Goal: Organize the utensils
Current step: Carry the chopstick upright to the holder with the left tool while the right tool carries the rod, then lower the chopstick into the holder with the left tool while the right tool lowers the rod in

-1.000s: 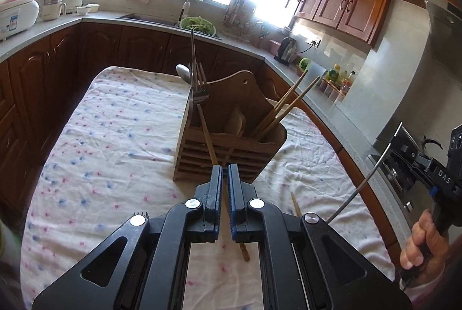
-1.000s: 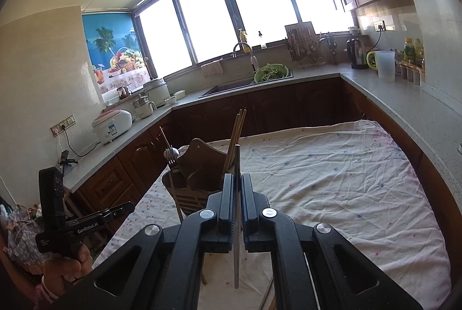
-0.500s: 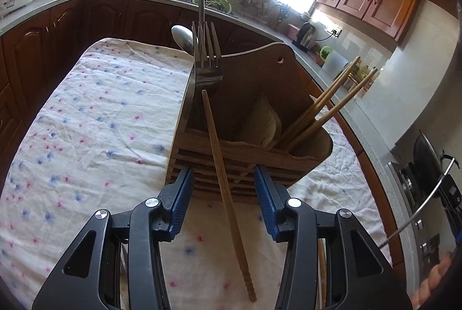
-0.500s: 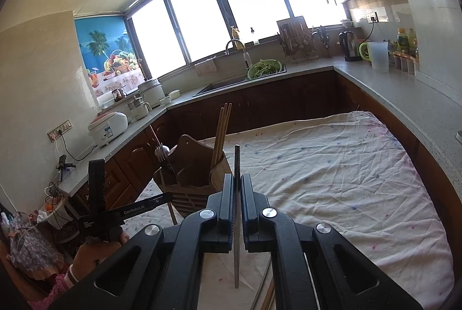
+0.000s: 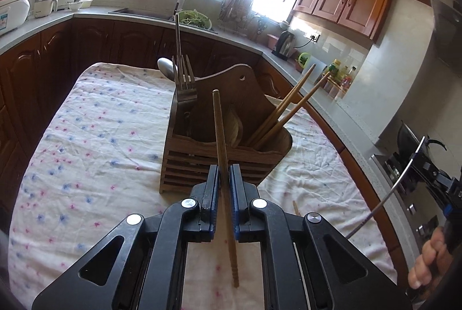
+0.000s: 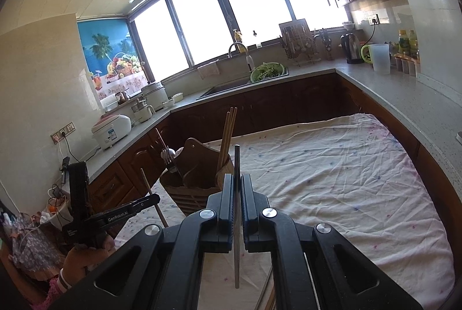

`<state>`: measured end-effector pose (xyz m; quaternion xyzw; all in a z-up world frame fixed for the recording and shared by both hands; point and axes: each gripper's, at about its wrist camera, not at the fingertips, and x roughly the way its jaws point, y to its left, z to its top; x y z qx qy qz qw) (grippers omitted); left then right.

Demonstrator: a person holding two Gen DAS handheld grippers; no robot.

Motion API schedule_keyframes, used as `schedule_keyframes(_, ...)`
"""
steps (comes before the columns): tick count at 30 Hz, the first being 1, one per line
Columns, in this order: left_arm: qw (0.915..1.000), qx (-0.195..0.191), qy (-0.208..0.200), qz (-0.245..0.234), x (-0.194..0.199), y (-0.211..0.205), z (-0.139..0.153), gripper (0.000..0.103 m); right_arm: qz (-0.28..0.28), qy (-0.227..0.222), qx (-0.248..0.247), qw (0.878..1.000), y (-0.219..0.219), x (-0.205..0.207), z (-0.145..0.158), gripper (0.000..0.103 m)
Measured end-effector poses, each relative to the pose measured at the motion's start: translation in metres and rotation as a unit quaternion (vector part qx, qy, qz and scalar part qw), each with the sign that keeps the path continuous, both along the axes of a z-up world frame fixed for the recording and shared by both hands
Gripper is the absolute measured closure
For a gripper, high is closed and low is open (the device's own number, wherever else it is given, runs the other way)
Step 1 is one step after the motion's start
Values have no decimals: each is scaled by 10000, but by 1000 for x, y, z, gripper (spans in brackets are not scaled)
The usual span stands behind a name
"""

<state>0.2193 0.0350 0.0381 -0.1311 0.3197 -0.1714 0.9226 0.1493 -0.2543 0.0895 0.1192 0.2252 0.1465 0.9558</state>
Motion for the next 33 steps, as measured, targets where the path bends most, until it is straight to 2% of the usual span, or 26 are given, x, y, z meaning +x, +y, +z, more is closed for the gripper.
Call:
schedule_keyframes(5, 9995, -35, -304, 6, -24, 10, 20, 97, 55, -132, -16, 9999, 8, -5, 8, 99)
schedule_keyframes(13, 9983, -38, -573, 27, -38, 21, 37, 97, 124, -244, -25, 9996, 21, -2, 14, 99)
schedule_keyframes(25, 9958, -61, -902, 116, -35, 30, 58, 97, 153, -497, 46, 9986, 32, 14, 27, 99)
schedule_keyframes(33, 9903, -67, -1353, 317, -20, 38, 95, 97, 180, -823, 119, 9964, 45, 40, 49, 99)
